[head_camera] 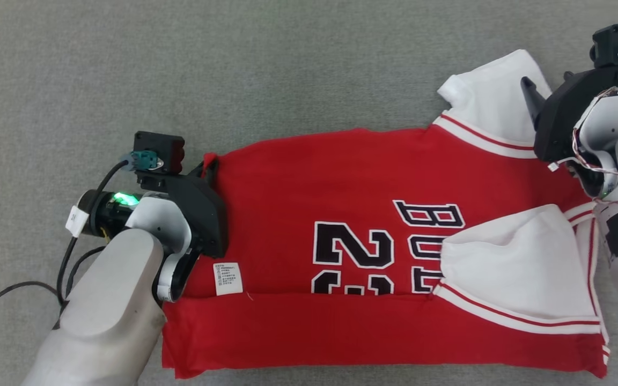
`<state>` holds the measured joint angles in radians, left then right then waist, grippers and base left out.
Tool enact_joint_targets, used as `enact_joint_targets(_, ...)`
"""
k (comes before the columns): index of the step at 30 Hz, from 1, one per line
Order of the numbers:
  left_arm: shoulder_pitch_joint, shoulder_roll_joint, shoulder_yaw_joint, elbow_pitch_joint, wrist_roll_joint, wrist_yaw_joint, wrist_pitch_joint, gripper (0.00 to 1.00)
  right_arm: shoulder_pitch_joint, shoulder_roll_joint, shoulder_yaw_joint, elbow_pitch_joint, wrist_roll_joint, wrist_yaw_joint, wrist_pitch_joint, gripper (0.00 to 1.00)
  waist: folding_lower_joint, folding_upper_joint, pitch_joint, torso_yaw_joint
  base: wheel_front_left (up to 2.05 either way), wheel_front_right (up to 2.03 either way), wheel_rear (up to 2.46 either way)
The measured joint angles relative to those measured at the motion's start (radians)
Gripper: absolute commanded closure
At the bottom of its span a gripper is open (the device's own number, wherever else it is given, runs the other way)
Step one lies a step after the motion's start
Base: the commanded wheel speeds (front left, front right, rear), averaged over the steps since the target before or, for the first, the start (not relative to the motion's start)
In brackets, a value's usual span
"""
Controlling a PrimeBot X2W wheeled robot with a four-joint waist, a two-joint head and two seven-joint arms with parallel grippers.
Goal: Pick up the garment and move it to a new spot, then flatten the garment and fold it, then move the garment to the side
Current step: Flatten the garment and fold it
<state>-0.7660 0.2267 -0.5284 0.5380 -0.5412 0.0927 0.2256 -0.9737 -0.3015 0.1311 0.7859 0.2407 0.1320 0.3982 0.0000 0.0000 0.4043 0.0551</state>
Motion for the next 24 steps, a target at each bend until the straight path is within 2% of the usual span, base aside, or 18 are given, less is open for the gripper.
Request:
enact_joint_targets(7,-0.015,-0.024,-0.018,-0.018,0.002,-0.012,-0.020,1.00,-0.065,-0.016,-0.052,0.102,-0.120,0.000,0.022,0.00,0.0000,0.0000,0.034,0.042,0.00,0.00,0.00)
enact_joint_targets(13,-0.029,-0.039,-0.031,-0.020,0.003,-0.019,-0.029,1.00,-0.106,-0.015,-0.084,0.164,-0.132,0.000,0.081,0.00,0.0000,-0.0002,0.053,0.071,0.00,0.00,0.00)
enact_joint_targets(14,-0.031,-0.039,-0.032,-0.019,0.002,-0.022,-0.030,1.00,-0.107,-0.013,-0.082,0.165,-0.132,-0.001,0.079,0.57,0.0000,-0.0001,0.055,0.074,0.00,0.00,0.00)
enact_joint_targets(15,-0.032,-0.041,-0.031,-0.016,0.002,-0.019,-0.042,1.00,-0.107,-0.008,-0.082,0.164,-0.127,0.000,0.058,1.00,0.0000,-0.0001,0.056,0.076,0.00,0.00,0.00)
enact_joint_targets(21,-0.028,-0.046,-0.001,0.015,0.007,0.002,-0.174,1.00,-0.089,0.001,-0.071,0.124,-0.143,0.000,-0.143,1.00,0.0002,0.0001,0.046,0.062,0.00,0.00,0.00)
enact_joint_targets(24,-0.026,-0.042,0.004,0.043,0.010,0.012,-0.205,1.00,-0.085,0.006,-0.068,0.109,-0.158,0.000,-0.234,1.00,0.0001,0.0000,0.036,0.052,0.00,0.00,0.00)
